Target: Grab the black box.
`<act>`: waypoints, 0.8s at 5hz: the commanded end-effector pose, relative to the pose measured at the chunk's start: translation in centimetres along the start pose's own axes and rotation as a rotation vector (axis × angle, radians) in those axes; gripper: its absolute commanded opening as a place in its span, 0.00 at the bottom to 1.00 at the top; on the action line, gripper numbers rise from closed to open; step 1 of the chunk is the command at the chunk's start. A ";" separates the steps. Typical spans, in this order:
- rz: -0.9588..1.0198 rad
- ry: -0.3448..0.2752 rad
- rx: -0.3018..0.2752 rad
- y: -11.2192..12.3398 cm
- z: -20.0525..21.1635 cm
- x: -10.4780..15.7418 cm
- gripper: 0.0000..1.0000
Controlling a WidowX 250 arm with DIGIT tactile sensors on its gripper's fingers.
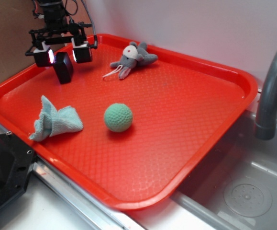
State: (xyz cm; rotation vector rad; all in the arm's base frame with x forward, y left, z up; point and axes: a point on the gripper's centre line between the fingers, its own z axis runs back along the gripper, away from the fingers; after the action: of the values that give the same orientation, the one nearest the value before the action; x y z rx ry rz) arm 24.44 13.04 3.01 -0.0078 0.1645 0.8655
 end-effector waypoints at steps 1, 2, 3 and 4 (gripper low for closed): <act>-0.008 -0.040 0.000 -0.1 0.4 0.6 1.00; 0.006 -0.038 0.006 -0.4 0.0 0.5 0.00; -0.010 -0.034 0.020 -0.8 -0.4 0.3 0.00; -0.016 -0.039 0.022 -0.7 -0.3 0.3 0.00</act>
State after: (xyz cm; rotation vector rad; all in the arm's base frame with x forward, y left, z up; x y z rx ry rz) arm 24.94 12.54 1.66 0.0227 0.1822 0.8494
